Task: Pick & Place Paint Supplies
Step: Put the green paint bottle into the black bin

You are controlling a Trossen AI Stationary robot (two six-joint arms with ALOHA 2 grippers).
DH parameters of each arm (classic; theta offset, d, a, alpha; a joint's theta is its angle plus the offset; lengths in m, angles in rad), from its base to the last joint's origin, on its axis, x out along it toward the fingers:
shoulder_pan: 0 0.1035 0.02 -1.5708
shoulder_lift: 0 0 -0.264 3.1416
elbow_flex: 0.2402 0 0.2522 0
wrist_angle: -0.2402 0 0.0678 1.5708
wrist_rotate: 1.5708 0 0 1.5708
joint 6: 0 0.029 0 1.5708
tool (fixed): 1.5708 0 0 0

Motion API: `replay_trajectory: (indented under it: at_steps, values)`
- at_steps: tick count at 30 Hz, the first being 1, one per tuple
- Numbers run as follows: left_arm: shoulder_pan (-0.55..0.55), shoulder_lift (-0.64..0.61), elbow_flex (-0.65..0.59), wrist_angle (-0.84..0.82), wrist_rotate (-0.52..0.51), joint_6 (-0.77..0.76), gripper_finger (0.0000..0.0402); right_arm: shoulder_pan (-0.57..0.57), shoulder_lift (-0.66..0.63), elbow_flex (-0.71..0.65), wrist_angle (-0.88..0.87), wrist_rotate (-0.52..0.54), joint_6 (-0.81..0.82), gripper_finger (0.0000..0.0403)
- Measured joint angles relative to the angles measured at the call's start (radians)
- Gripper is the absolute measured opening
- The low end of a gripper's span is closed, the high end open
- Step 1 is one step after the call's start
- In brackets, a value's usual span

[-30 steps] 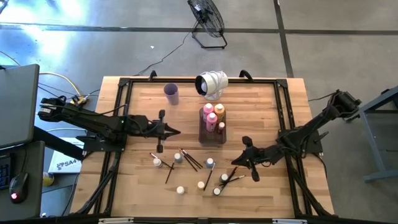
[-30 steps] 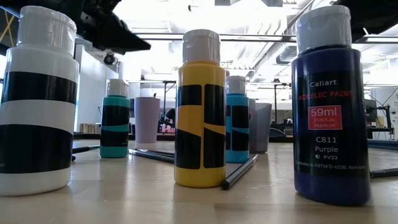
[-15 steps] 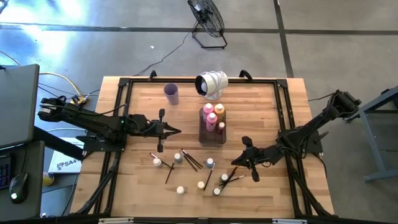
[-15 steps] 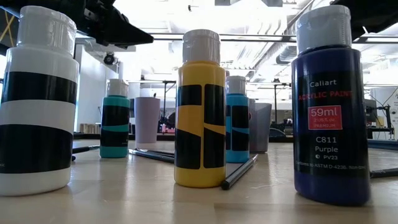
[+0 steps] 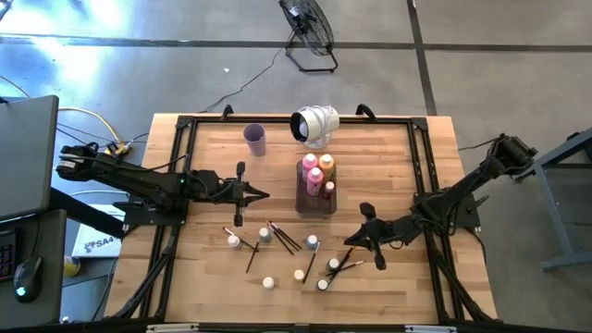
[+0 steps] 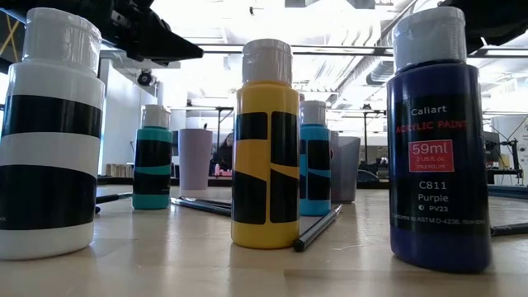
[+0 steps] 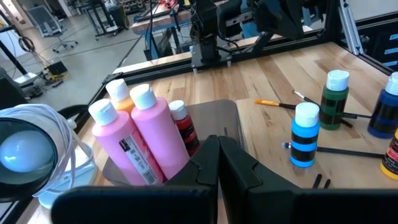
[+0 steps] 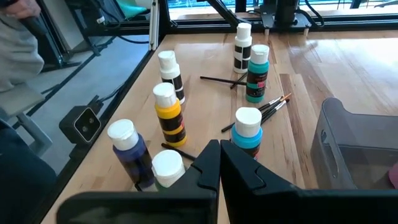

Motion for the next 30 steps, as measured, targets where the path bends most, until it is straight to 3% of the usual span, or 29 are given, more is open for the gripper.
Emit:
replay_trajectory:
  at_steps: [13,19,23,30]
  values:
    - [0.000,0.000,0.000,-0.003,0.000,-0.001,0.0000,-0.002,0.000,0.000,0.001,0.002,-0.003,0.0002]
    - [0.000,0.000,0.000,-0.009,0.000,-0.001,0.0000,-0.003,0.000,0.000,0.004,0.052,-0.057,0.0009]
    - [0.000,0.000,0.000,-0.013,0.000,-0.001,0.0000,-0.002,0.000,0.001,0.036,0.046,-0.106,0.0047]
    - [0.000,0.000,0.000,-0.006,0.001,-0.003,0.0000,-0.005,0.000,0.001,0.033,0.023,-0.133,0.0163]
